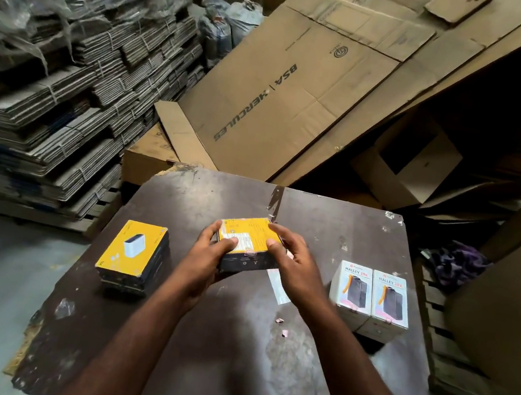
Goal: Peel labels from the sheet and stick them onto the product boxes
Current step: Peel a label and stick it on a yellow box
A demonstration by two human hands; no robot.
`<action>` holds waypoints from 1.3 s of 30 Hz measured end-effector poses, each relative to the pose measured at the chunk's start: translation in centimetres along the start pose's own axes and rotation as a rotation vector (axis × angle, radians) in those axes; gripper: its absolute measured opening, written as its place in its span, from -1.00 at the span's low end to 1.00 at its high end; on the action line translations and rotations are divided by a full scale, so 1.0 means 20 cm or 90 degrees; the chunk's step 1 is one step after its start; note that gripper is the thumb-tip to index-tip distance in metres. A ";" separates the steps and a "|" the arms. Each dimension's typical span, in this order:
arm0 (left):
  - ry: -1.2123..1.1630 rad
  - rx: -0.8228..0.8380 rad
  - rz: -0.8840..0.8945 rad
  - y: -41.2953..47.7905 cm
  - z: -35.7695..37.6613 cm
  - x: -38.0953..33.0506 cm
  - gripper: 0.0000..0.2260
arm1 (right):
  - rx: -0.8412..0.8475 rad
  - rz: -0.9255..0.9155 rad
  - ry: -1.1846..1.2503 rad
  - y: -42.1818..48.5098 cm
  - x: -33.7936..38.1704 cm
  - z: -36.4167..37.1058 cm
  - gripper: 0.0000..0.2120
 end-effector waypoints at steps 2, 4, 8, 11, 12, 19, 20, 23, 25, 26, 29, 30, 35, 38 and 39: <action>0.017 -0.002 0.018 -0.01 -0.01 -0.02 -0.60 | 0.049 -0.079 -0.048 -0.02 0.08 0.03 -0.72; 0.032 -0.002 0.035 -0.03 -0.02 -0.04 -0.66 | 0.103 -0.128 -0.103 -0.05 0.12 0.06 -0.71; 0.035 -0.014 0.044 -0.04 -0.05 -0.05 -0.69 | 0.114 -0.206 -0.227 -0.11 0.16 0.09 -0.73; 0.027 -0.009 0.032 -0.05 -0.05 -0.05 -0.70 | 0.085 -0.251 -0.204 -0.13 0.19 0.08 -0.71; 0.023 -0.004 0.029 -0.05 -0.04 -0.04 -0.70 | 0.080 -0.252 -0.201 -0.13 0.19 0.07 -0.71; 0.041 0.010 0.021 -0.06 0.02 -0.05 -0.70 | 0.046 -0.279 -0.194 -0.16 0.20 0.02 -0.75; 0.044 0.014 0.022 -0.06 0.03 -0.05 -0.69 | 0.037 -0.279 -0.192 -0.16 0.19 0.01 -0.76; 0.055 0.021 0.020 -0.05 0.06 -0.06 -0.69 | 0.023 -0.261 -0.154 -0.16 0.18 -0.01 -0.77; 0.063 0.021 0.023 -0.05 0.07 -0.07 -0.68 | 0.031 -0.240 -0.127 -0.15 0.18 -0.02 -0.78; 0.071 0.019 0.027 -0.04 0.07 -0.07 -0.67 | 0.034 -0.223 -0.116 -0.15 0.19 -0.02 -0.78; 0.081 0.013 0.030 -0.03 0.07 -0.07 -0.65 | -0.001 -0.196 -0.107 -0.13 0.19 -0.01 -0.77; 0.075 0.013 0.026 -0.03 0.08 -0.07 -0.65 | -0.024 -0.194 -0.105 -0.12 0.19 -0.01 -0.79; 0.067 0.008 0.011 0.00 0.08 -0.07 -0.62 | -0.065 -0.201 -0.087 -0.10 0.17 -0.01 -0.88; 0.066 0.006 0.007 0.01 0.08 -0.06 -0.62 | -0.053 -0.216 -0.091 -0.10 0.18 -0.01 -0.90; 0.068 0.005 0.005 0.01 0.08 -0.06 -0.62 | -0.051 -0.217 -0.093 -0.10 0.18 -0.01 -0.92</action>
Point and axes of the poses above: each hand's wrist, its own y-axis towards the middle knuckle, its own z-axis out of the palm, x = y × z, the point moved 6 cm from there along y, towards the middle knuckle, and after that the axes turned 13 degrees about y, right-handed, at the moved point
